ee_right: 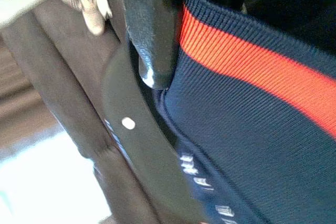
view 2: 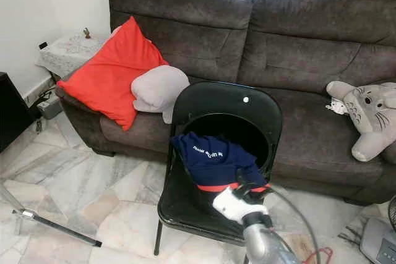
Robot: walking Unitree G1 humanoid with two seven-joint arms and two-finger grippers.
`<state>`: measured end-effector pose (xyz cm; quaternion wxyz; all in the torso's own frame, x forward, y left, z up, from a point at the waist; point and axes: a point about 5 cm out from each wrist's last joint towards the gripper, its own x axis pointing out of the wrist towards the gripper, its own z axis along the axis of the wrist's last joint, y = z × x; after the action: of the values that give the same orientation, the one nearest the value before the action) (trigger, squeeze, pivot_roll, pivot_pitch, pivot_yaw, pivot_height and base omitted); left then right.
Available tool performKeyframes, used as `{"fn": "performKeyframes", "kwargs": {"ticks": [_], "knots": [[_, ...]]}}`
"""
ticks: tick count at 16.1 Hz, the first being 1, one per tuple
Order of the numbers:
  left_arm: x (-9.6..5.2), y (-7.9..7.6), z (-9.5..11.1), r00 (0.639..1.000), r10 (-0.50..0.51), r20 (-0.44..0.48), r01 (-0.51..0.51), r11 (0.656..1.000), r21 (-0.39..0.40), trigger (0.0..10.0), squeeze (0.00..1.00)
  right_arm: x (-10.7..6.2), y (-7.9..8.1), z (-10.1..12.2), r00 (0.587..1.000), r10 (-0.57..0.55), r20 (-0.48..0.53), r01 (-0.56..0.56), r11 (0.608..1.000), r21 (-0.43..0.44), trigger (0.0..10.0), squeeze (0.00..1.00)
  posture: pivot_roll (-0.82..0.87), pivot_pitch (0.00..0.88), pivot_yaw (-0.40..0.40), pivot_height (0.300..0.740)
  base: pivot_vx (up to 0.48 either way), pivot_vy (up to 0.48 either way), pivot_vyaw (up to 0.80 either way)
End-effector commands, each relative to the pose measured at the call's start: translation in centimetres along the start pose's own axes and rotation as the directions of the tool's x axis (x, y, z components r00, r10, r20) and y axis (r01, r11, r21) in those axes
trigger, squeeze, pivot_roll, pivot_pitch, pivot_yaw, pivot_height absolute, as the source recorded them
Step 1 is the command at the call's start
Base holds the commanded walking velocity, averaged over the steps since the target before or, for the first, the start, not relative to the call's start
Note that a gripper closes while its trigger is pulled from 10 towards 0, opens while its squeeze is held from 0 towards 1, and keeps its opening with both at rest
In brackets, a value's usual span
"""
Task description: Hang hanger
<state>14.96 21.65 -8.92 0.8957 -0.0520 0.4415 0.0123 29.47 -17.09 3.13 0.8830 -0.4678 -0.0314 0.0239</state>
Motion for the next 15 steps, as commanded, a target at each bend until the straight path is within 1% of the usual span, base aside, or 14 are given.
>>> {"fn": "performKeyframes", "kwargs": {"ticks": [1,3,4,6,7,8,9,10,12,15], "knots": [[-0.1,0.1,-0.5,1.000,0.007,-0.013,-0.007,1.000,0.000,10.0,0.00,0.6,-0.8,0.2,0.999,-0.046,-0.009,0.046,0.998,0.052,0.0,0.00,0.05,0.030,-0.008,0.740,0.000,0.000,0.00],[-0.1,0.1,-0.5,1.000,0.007,-0.013,-0.007,1.000,0.000,10.0,0.00,1.0,-1.8,0.3,0.995,-0.097,-0.026,0.099,0.991,0.090,0.0,0.00,0.05,0.032,-0.007,0.740,0.000,0.000,0.00],[-0.1,0.0,-0.5,1.000,0.007,-0.013,-0.007,1.000,0.000,10.0,0.00,1.5,-2.7,0.3,0.989,-0.143,-0.042,0.147,0.981,0.127,0.0,0.00,0.05,0.032,-0.007,0.740,0.000,0.000,0.00],[-0.1,0.1,-0.5,1.000,0.008,-0.013,-0.008,1.000,0.000,10.0,0.00,2.1,-4.0,0.4,0.978,-0.196,-0.072,0.206,0.959,0.194,0.0,0.00,0.05,0.032,-0.007,0.740,0.000,0.000,0.00],[-0.1,0.0,-0.5,1.000,0.008,-0.012,-0.008,1.000,-0.001,10.0,0.00,2.8,-5.2,0.6,0.965,-0.233,-0.116,0.258,0.915,0.310,0.0,0.00,0.04,0.034,-0.010,0.740,0.000,0.000,0.00],[-0.1,0.0,-0.5,1.000,0.008,-0.011,-0.008,1.000,-0.001,10.0,0.00,3.1,-5.8,0.7,0.955,-0.248,-0.160,0.293,0.862,0.415,0.0,0.00,0.04,0.034,-0.010,0.740,0.000,0.000,0.00],[-0.1,0.0,-0.5,1.000,0.007,-0.011,-0.007,1.000,-0.002,10.0,0.00,3.3,-6.2,0.9,0.948,-0.260,-0.183,0.317,0.823,0.472,5.1,0.00,0.04,0.034,-0.010,0.740,0.000,0.000,0.00],[-0.1,0.0,-0.5,1.000,0.006,-0.012,-0.006,1.000,-0.002,10.0,0.00,3.6,-6.8,1.5,0.945,-0.274,-0.177,0.326,0.797,0.509,10.0,0.00,0.04,0.034,-0.010,0.740,0.000,0.000,0.00],[-0.1,0.0,-0.6,1.000,0.005,-0.012,-0.005,1.000,-0.002,10.0,0.00,3.8,-7.3,2.2,0.947,-0.280,-0.158,0.320,0.778,0.540,10.0,0.00,0.04,0.034,-0.010,0.740,0.000,0.000,0.00],[-0.1,-0.1,-0.6,1.000,0.005,-0.011,-0.005,1.000,-0.002,10.0,0.00,4.3,-8.3,4.1,0.958,-0.279,-0.061,0.267,0.800,0.538,10.0,0.00,0.04,0.037,-0.011,0.740,0.000,0.000,0.00]]}}
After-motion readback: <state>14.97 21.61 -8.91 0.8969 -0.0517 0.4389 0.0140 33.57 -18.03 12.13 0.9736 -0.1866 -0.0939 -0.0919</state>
